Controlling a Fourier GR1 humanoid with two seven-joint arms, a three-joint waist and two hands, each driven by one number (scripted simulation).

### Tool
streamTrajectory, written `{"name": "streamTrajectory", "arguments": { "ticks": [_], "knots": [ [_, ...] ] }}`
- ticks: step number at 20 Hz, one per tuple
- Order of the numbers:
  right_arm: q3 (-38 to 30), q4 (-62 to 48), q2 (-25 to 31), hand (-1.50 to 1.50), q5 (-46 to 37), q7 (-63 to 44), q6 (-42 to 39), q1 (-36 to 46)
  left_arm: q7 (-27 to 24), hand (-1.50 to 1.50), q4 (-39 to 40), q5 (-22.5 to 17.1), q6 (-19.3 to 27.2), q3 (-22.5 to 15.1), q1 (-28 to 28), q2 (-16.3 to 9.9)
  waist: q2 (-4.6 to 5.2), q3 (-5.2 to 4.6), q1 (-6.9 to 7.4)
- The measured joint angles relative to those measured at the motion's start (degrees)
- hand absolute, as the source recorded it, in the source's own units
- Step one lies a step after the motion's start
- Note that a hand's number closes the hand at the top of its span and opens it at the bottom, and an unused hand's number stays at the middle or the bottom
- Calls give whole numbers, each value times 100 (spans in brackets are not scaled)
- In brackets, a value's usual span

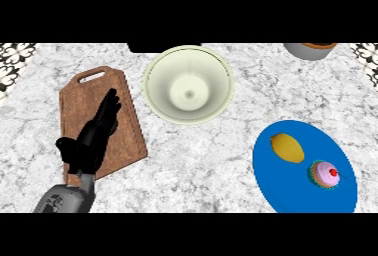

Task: Pick the cupcake from the plate and place it in the bowl

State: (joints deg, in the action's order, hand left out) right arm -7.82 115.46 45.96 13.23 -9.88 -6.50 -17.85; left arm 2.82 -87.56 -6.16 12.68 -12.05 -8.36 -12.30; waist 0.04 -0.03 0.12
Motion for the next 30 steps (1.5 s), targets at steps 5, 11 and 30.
{"name": "streamTrajectory", "arguments": {
  "ticks": [5,11,30],
  "knots": [
    [101,-456,-148,-150,-311,-6,-507,145,11,0,-5,23,-121,145,-1,27,-3,3,-11],
    [-70,-678,-627,-150,-593,298,-1040,128,101,0,-28,96,-271,295,-28,124,-7,4,-31],
    [-653,-1195,-2013,-150,-717,673,-2121,248,162,0,-36,443,-543,587,-3,448,-7,3,-29]
  ]
}}
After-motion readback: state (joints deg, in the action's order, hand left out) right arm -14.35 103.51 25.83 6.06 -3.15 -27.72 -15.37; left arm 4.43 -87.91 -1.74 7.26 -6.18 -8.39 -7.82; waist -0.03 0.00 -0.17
